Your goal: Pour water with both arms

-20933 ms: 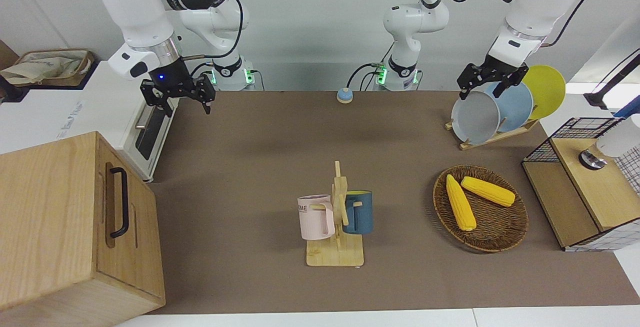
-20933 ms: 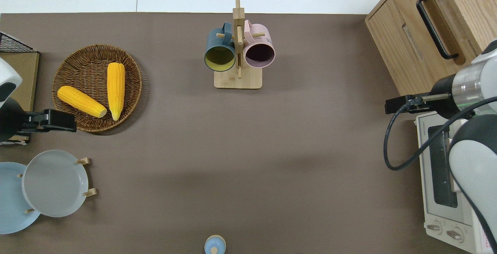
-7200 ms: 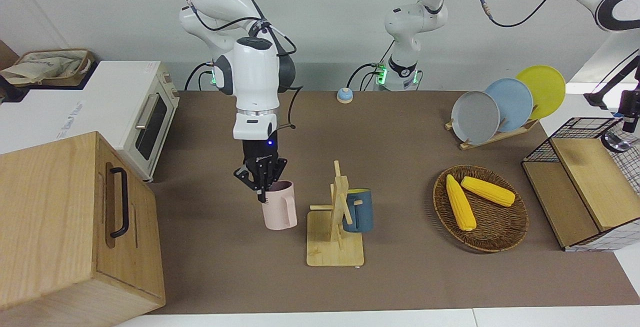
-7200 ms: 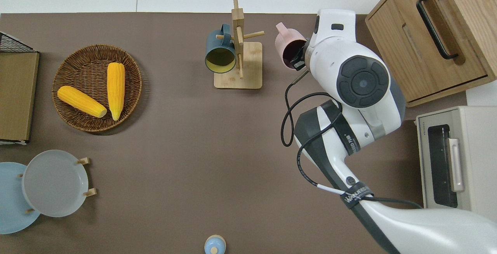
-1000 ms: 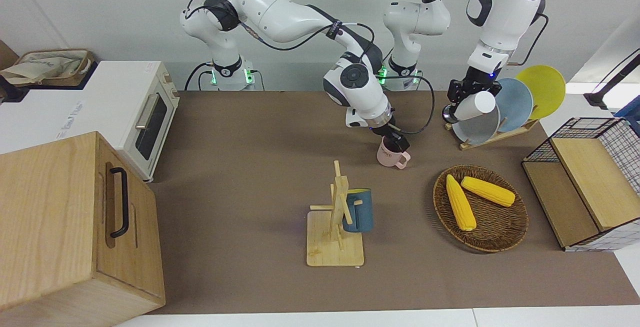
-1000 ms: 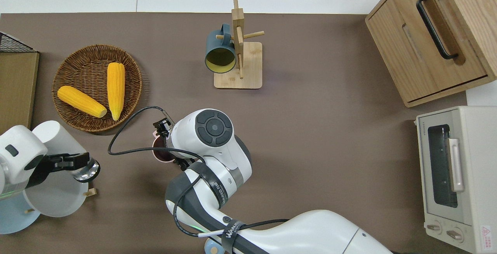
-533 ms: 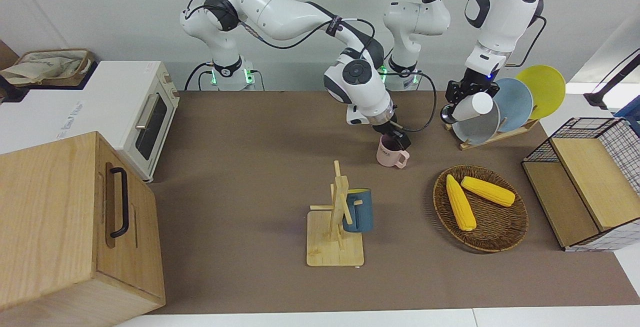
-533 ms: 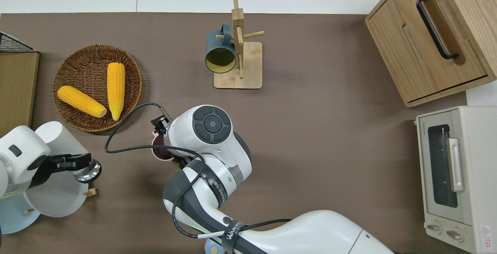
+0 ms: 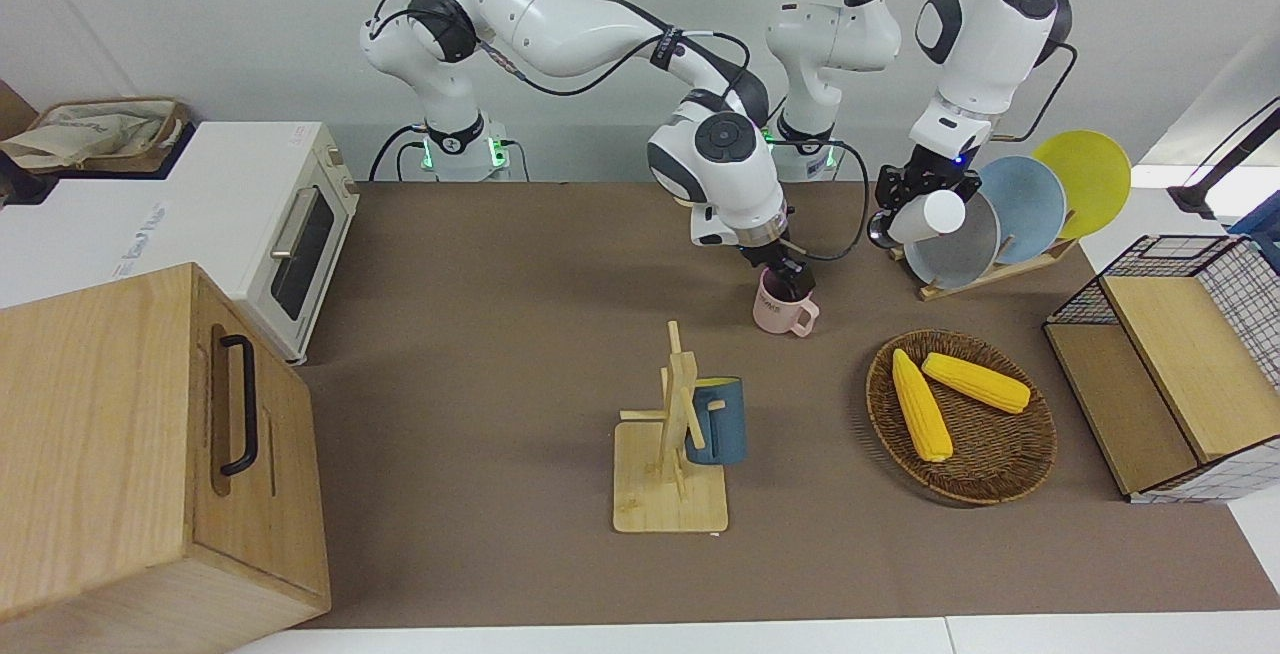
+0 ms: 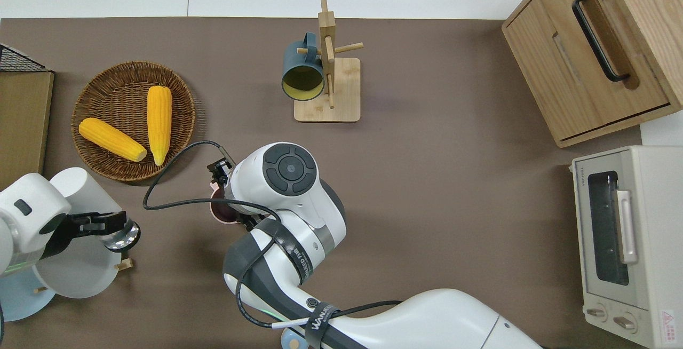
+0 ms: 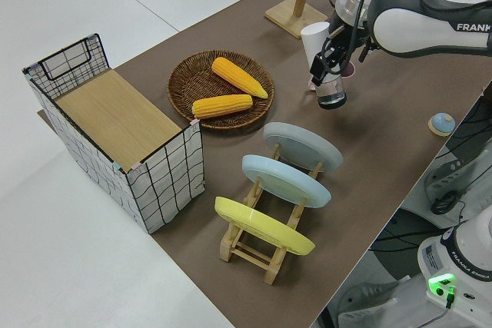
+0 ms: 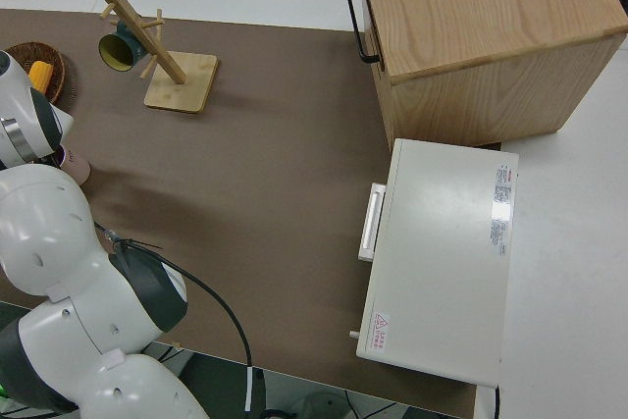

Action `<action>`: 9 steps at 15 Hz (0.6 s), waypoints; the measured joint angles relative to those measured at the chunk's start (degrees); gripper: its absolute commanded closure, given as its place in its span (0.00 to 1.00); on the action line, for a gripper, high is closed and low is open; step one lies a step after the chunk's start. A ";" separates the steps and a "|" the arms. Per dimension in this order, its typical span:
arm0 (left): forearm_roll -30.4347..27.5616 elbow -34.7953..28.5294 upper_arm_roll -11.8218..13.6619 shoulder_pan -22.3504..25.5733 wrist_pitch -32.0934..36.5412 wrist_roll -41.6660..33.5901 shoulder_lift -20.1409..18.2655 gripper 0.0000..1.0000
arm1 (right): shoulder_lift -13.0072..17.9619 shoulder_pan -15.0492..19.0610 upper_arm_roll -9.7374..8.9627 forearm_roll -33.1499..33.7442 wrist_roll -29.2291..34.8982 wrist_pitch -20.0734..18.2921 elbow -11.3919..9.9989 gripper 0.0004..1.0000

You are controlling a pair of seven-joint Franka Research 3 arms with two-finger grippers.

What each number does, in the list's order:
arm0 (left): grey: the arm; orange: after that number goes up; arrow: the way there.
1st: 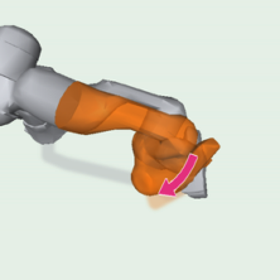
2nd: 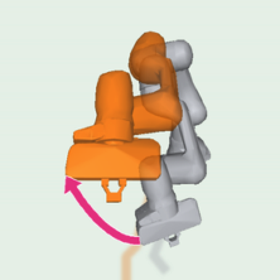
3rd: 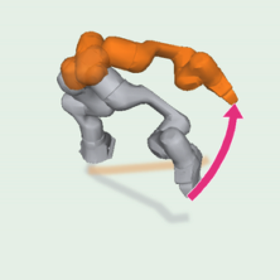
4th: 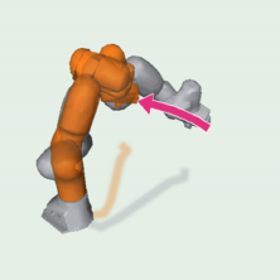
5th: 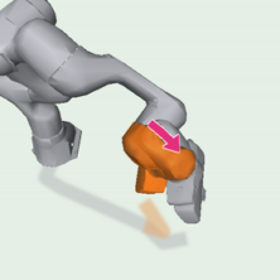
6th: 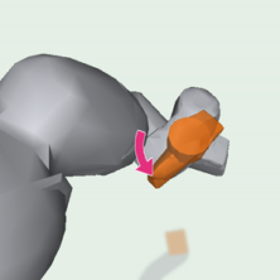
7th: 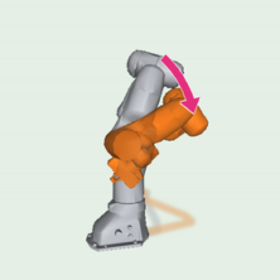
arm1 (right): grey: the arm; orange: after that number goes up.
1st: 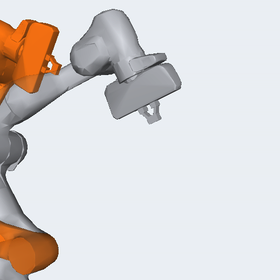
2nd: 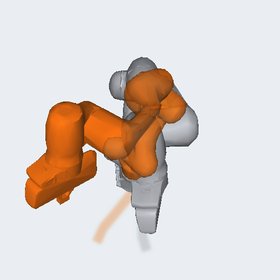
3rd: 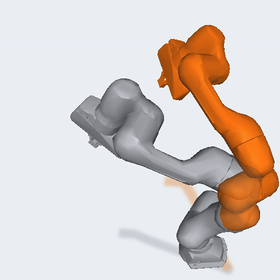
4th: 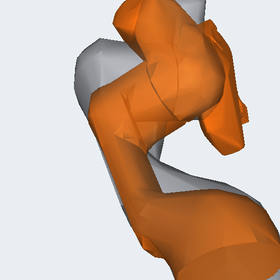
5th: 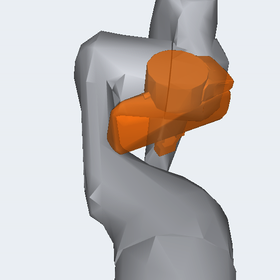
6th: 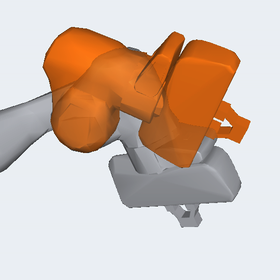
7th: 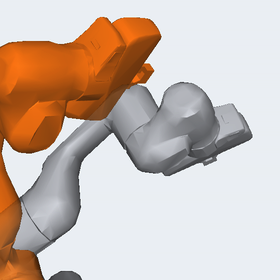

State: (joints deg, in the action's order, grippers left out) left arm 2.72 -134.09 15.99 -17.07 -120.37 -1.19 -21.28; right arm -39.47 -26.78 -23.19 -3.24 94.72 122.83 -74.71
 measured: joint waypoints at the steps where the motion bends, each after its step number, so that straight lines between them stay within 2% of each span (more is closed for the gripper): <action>1: 0.00 -0.16 -0.03 -0.37 0.00 0.00 0.00 1.00 | 0.27 0.11 0.00 1.72 -1.75 -1.82 0.41 0.02; 6: -0.02 -1.38 -0.34 -2.28 -0.02 0.00 -0.57 1.00 | 5.10 2.38 1.05 3.67 -18.70 -11.74 1.34 0.02; 9: -0.10 -2.92 -1.78 -2.36 -0.24 0.00 -1.70 1.00 | 8.80 4.87 2.32 4.68 -30.39 -17.08 1.35 0.02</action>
State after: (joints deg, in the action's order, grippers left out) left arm 2.63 -137.02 14.21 -19.44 -120.61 -1.19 -22.98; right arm -30.66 -21.91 -20.87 1.44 64.33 105.75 -73.36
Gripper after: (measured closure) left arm 0.357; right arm 0.013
